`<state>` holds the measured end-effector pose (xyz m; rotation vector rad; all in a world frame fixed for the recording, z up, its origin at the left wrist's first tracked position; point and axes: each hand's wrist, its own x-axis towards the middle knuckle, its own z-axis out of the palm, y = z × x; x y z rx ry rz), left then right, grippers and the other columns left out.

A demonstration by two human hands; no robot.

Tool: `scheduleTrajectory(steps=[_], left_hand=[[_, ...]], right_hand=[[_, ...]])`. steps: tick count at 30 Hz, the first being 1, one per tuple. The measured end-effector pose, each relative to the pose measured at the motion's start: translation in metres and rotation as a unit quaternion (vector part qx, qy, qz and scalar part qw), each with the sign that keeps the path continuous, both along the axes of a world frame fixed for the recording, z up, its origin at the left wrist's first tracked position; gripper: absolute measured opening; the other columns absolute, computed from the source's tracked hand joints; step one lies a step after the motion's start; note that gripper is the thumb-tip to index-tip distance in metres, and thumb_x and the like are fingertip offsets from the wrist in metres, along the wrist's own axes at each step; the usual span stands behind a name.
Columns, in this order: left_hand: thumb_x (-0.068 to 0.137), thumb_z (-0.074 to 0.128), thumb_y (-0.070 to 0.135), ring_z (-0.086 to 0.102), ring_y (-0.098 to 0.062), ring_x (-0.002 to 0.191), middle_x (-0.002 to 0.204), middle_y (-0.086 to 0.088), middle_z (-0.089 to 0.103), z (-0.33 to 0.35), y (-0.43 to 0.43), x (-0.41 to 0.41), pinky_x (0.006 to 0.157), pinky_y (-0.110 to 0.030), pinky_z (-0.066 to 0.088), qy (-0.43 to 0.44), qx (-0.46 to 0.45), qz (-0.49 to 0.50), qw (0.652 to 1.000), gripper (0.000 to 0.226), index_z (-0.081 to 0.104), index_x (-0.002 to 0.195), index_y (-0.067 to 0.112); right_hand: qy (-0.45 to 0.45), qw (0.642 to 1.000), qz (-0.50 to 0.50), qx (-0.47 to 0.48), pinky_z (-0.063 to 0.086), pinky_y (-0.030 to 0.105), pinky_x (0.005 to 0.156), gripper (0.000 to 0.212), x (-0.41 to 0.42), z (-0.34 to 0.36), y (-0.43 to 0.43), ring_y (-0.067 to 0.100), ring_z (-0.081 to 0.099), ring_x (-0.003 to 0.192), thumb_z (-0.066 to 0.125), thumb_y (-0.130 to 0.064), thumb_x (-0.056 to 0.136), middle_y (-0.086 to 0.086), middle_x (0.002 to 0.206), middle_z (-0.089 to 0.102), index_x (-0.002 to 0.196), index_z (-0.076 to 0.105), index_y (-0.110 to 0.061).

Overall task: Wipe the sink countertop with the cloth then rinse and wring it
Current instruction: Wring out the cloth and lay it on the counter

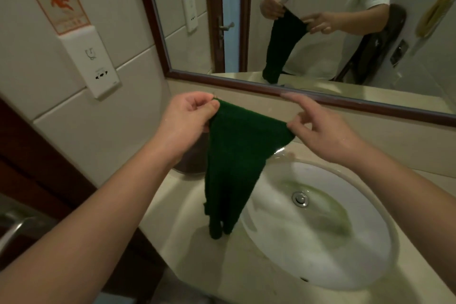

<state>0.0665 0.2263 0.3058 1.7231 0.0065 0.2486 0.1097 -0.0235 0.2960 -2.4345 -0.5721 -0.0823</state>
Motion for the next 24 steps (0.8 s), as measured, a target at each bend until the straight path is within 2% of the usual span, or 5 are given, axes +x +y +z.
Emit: scheduleTrajectory(steps=[3,8,15,20,24], left_hand=[[0.098,0.054,0.008,0.068,-0.012,0.069,0.069,0.004,0.071,-0.001,0.016,0.005,0.070,-0.033,0.056,-0.001,0.011,0.034,0.999,0.029,0.070,0.078,0.021],[0.098,0.054,0.010,0.068,-0.015,0.074,0.073,0.000,0.071,0.003,0.043,0.011,0.079,-0.040,0.056,-0.012,0.015,0.080,0.997,0.027,0.070,0.078,0.020],[0.099,0.053,0.016,0.067,-0.016,0.080,0.080,0.001,0.070,-0.008,0.082,0.050,0.075,-0.033,0.056,0.019,0.028,0.116,0.993,0.023,0.068,0.082,0.022],[0.100,0.051,0.018,0.066,-0.018,0.088,0.089,0.000,0.070,-0.004,0.103,0.067,0.071,-0.029,0.054,0.007,0.040,0.126,0.991,0.021,0.067,0.088,0.026],[0.099,0.052,0.016,0.070,-0.019,0.089,0.085,0.004,0.073,0.003,0.114,0.042,0.078,-0.033,0.058,-0.031,0.040,0.107,0.993,0.025,0.069,0.087,0.029]], right_hand=[[-0.098,0.990,-0.042,-0.094,0.033,0.042,0.088,0.020,0.001,0.007,0.030,0.019,0.044,0.110,0.057,-0.039,0.091,-0.013,0.097,0.059,0.111,0.063,-0.040],[-0.138,0.990,-0.036,-0.006,0.036,0.029,0.084,0.011,0.007,0.016,0.069,0.016,0.037,0.100,0.076,-0.033,0.077,-0.002,0.100,0.042,0.080,0.066,-0.030],[0.044,0.999,-0.023,-0.019,0.051,0.036,0.064,0.021,0.056,0.015,0.109,0.019,0.060,0.073,0.073,-0.031,0.083,0.007,0.088,0.067,0.086,0.062,-0.014],[0.031,0.999,-0.026,0.016,0.055,0.044,0.079,0.017,0.078,0.024,0.129,0.022,0.063,0.087,0.073,-0.027,0.083,0.004,0.092,0.066,0.094,0.066,-0.015],[-0.022,0.999,-0.018,0.018,0.054,0.038,0.074,0.014,0.063,0.035,0.130,0.016,0.062,0.082,0.073,-0.027,0.082,0.000,0.086,0.066,0.091,0.069,-0.018]])
